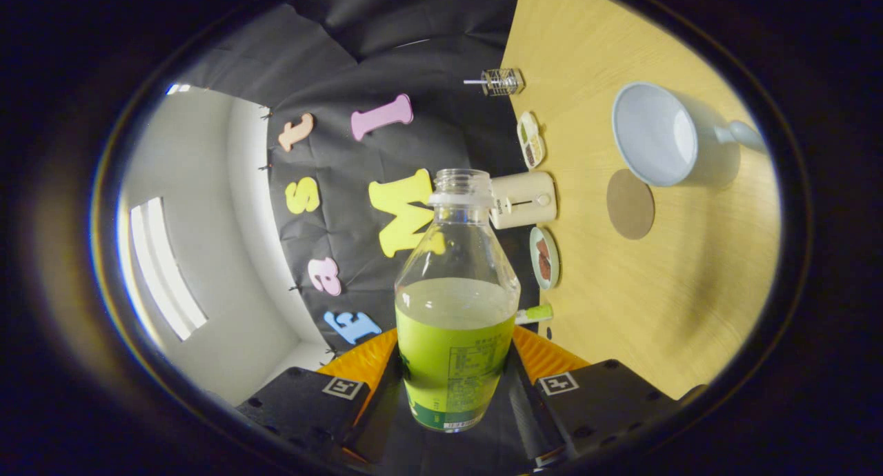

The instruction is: Take the bottle from table, then pour the juice into the cup, finally place the bottle on the coaster

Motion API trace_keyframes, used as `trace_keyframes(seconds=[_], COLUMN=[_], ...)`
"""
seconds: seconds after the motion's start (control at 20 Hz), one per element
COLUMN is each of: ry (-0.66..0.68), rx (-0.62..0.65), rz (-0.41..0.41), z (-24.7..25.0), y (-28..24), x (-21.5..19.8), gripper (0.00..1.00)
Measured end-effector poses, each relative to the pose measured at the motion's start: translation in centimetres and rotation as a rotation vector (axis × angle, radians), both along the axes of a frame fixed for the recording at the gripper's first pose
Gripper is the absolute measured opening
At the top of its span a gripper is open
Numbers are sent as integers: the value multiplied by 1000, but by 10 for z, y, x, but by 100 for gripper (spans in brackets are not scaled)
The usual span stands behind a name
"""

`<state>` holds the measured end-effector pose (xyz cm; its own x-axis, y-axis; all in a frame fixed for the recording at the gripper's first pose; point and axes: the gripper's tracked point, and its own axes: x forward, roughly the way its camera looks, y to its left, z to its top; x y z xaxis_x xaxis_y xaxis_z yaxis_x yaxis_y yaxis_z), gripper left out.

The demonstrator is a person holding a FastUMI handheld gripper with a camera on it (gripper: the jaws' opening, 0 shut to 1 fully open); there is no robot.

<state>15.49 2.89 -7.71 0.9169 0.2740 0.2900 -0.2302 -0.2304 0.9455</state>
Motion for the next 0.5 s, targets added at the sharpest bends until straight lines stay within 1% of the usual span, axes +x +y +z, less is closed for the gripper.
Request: trace_keyframes(seconds=[0.2, 0.5], ry=[3, -4], rx=[39, 132], rz=[0, 8], z=[-1, -5], y=[-7, -15], x=[-1, 5], gripper=[77, 77])
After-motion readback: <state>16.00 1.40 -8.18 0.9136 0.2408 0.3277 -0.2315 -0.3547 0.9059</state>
